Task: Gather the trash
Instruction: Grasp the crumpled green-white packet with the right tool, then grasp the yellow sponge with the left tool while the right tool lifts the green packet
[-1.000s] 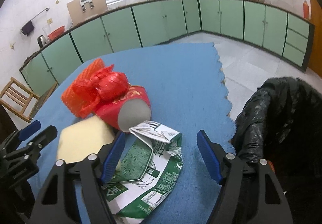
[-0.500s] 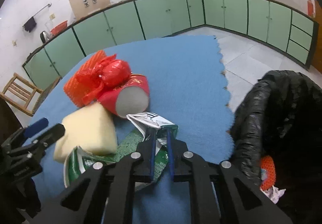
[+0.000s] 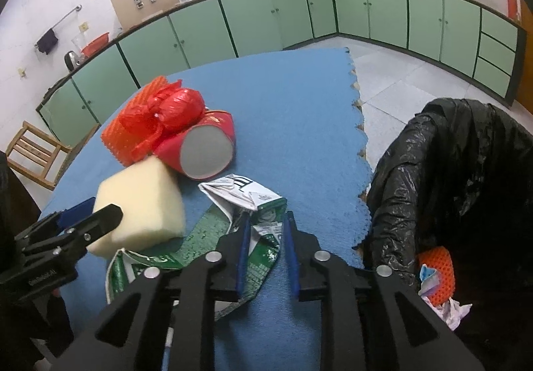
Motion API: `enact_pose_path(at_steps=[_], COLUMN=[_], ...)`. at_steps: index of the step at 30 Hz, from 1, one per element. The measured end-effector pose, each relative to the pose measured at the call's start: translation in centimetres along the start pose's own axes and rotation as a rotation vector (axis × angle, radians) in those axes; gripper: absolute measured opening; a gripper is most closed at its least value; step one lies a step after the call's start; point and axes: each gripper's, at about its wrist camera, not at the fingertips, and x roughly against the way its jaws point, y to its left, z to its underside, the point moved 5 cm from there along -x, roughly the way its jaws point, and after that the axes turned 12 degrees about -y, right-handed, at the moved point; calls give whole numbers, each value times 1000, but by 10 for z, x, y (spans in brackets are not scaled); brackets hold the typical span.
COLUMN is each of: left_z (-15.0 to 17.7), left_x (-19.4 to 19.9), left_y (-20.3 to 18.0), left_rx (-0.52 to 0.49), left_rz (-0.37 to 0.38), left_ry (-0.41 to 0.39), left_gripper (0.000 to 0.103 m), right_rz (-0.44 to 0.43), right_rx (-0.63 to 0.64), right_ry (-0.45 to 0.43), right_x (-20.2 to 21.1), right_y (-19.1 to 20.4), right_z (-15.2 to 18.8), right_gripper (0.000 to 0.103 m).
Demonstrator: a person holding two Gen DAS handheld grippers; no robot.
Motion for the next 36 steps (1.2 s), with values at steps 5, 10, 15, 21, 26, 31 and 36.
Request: enact_pose_path(at_steps=[5,10,15,21,26,31,36], left_z=[1,-3,-9,-17,-13,-4,-3], left_x=[0,6,10,26,36,41,40], left_y=[-6,-7,-4,0,19,33,39], left_rx=[18,15,17,10,18,41,67], left_rz=[11,-11,-4,-11,-44,-52,-64], left_ry=[-7,-40,-53,-102,-97,-64,-50], left_gripper=[52,36,28,21,20,23,30], right_rz=[14,24,35,21,-28,-78,-90], right_rx=[19,37,25,3,5,54,98], right_ry=[-22,-31,-34,-36,-83,-62,-30], right_x=[10,24,36,40,56,58,54], right_y=[0,3,-1,6,27,50,64], right_z=[-2,-1,3,2,2,11,23], right_gripper=[37,46,49,49,52,53,58])
